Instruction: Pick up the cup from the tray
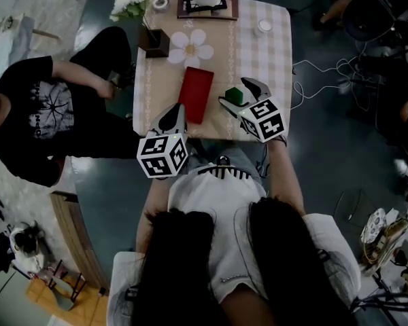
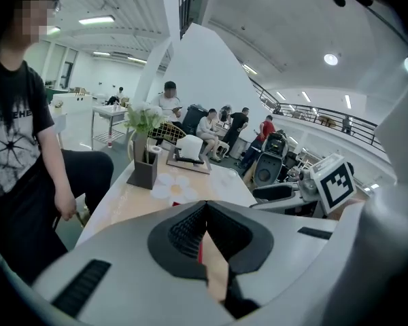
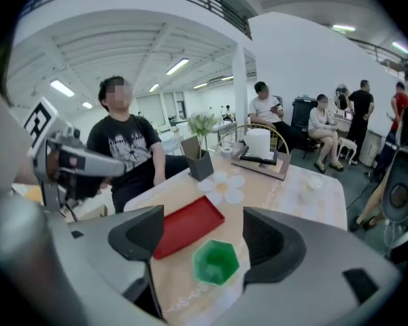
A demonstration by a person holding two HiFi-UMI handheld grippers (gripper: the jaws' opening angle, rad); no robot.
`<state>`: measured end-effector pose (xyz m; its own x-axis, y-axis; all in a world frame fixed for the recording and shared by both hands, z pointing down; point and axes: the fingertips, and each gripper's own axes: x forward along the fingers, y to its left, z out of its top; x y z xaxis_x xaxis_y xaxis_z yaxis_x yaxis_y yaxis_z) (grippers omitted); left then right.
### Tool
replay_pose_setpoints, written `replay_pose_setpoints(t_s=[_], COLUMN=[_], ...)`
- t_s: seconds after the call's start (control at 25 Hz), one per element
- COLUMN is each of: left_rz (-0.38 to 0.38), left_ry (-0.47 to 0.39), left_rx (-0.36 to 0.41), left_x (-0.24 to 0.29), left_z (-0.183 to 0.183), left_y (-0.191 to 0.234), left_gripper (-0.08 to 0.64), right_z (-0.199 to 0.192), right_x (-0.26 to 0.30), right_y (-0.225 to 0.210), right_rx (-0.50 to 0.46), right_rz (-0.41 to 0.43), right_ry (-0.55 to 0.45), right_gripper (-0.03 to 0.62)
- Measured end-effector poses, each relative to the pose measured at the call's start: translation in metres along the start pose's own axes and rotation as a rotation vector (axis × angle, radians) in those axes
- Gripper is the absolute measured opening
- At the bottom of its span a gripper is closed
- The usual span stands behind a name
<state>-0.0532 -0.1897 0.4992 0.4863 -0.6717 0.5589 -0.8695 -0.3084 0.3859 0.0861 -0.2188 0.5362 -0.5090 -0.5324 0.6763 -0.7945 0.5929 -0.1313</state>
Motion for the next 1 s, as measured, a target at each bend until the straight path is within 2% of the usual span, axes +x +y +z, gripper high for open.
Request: replay_pose_setpoints(t_s=[0.16, 0.28, 0.36, 0.44, 0.48, 0.64, 0.68, 1.0], left_rz=[-0.035, -0.064, -0.075, -0.083, -0.086, -0.097, -0.097, -0.12], left_ry=[-0.022, -0.055, -0.075, -0.091, -0.096, -0.099, -0.099, -0.1], left_rx=[0.006, 0.006, 0.018, 0.035, 0.043, 0.06, 0.063, 0.096], left_x=[-0.002, -0.007, -0.011, -0.016, -0.019, -0.027, -0.029, -0.045], left_z=[0.008, 0.016, 0.022, 0.025, 0.025, 0.022, 0.02, 0.012], left_y=[-0.01, -0.018, -0.023, -0.027, -0.028, -0.03, -0.03, -0.038], left_gripper=[0.008, 0.008, 0.008, 0.008, 0.008, 0.008, 0.008, 0.008], right_z=[0.038, 0.053, 0.058, 0.061, 0.062, 0.062, 0.06, 0.042], right_x=[-0.017, -0.027, -0.031, -0.037, -0.04, -0.05, -0.052, -0.07], right_y=[0.027, 0.044, 0.054, 0.06, 0.062, 0.069, 0.07, 0.074], right_rx=[0.145, 0.125, 0.1, 0.105, 0.113, 0.151, 0.151, 0.133], right_rz=[0.132, 0.141, 0.125, 0.109, 0.104, 0.082, 0.066, -0.068], right_ry=[-0.141, -0.181, -0.196, -0.226, -0.245, -0.298, -0.3, -0.283], right_gripper=[0.353, 0.278, 0.195, 0.074, 0.044, 0.027, 0.012, 0.009])
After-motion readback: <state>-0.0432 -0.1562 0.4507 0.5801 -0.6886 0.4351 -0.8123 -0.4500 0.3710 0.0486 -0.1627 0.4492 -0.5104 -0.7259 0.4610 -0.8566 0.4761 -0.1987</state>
